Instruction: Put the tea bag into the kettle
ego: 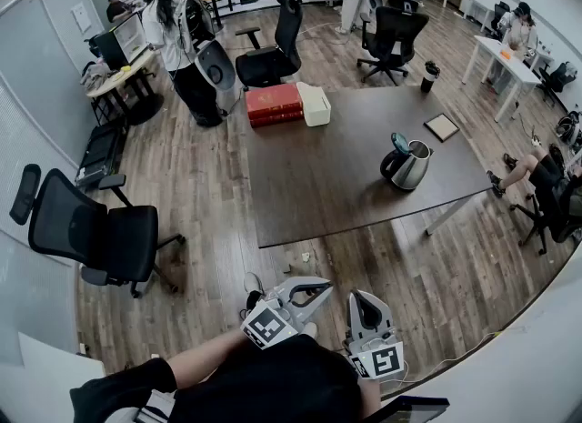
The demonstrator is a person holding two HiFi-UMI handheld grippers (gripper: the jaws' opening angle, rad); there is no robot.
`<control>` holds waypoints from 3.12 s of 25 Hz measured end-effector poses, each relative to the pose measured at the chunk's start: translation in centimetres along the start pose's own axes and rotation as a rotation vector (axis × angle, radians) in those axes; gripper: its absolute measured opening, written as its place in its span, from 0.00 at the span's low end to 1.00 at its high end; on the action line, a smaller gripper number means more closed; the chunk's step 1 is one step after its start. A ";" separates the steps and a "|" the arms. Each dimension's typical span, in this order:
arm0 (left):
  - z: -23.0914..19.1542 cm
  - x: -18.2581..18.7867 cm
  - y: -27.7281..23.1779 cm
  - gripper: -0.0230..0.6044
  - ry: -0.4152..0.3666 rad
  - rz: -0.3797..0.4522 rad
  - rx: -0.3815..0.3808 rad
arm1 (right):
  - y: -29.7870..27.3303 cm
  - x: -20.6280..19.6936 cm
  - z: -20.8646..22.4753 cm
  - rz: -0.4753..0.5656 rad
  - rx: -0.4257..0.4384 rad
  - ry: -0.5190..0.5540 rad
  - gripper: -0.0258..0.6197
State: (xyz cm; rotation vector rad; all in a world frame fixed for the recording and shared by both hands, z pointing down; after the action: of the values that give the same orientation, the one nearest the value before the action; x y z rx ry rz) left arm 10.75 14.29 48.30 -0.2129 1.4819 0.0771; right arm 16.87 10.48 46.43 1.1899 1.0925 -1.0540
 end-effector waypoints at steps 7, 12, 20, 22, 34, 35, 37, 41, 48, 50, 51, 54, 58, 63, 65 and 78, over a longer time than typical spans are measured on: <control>-0.1 -0.3 -0.2 0.04 -0.002 -0.002 0.011 | -0.1 -0.3 0.2 -0.005 0.010 0.004 0.05; -0.1 -0.3 -0.3 0.04 0.005 -0.002 0.016 | 0.0 -0.3 0.5 -0.008 0.003 -0.008 0.05; -0.3 -0.6 0.0 0.04 0.011 -0.002 0.025 | -0.2 -0.9 0.7 -0.021 -0.016 -0.034 0.05; -0.4 -0.6 -0.1 0.04 0.014 -0.003 0.028 | -0.3 -1.1 0.9 -0.031 -0.018 -0.033 0.05; -0.9 -1.9 0.2 0.04 0.057 -0.022 0.051 | -0.8 -3.3 1.3 -0.103 -0.020 -0.068 0.05; -1.1 -2.1 0.2 0.04 0.063 -0.025 0.055 | -1.0 -3.4 1.3 -0.109 -0.017 -0.071 0.05; -1.3 -2.3 0.3 0.04 0.072 -0.032 0.063 | -1.2 -3.6 1.2 -0.121 -0.009 -0.077 0.05; -1.8 -2.7 0.8 0.04 0.084 -0.042 0.079 | -1.9 -4.1 0.8 -0.135 0.006 -0.085 0.05; -3.0 -4.4 1.9 0.04 0.122 -0.073 0.115 | -3.2 -5.9 0.1 -0.184 0.028 -0.113 0.05; -3.3 -4.8 2.1 0.04 0.133 -0.081 0.128 | -3.5 -6.4 0.1 -0.198 0.032 -0.124 0.05; -3.5 -5.0 2.1 0.04 0.138 -0.083 0.134 | -3.7 -6.7 0.1 -0.204 0.034 -0.129 0.05; -3.9 -5.4 2.3 0.04 0.146 -0.089 0.152 | -4.2 -7.3 0.0 -0.220 0.036 -0.148 0.05; -4.6 -5.6 2.9 0.04 0.153 -0.088 0.167 | -4.8 -8.0 -0.5 -0.244 0.035 -0.168 0.05; -5.6 -6.2 3.5 0.04 0.164 -0.097 0.178 | -5.1 -9.0 -0.3 -0.289 0.014 -0.192 0.05; -5.9 -6.5 3.9 0.04 0.173 -0.105 0.178 | -5.2 -9.4 -0.3 -0.309 0.008 -0.196 0.05; -9.4 -7.8 6.0 0.04 0.194 -0.126 0.193 | -8.7 -10.7 -1.8 -0.362 0.001 -0.150 0.05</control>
State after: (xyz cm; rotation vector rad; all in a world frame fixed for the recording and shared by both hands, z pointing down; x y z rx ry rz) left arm -0.27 18.98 54.81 -0.1592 1.6543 -0.1925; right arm 6.40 11.94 55.48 0.9150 1.2148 -1.3964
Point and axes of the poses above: the fingertips, and each gripper's own axes: y backward along the fingers, z to its right, x out of its top, the point moved 2 cm from there along y, backward along the fingers
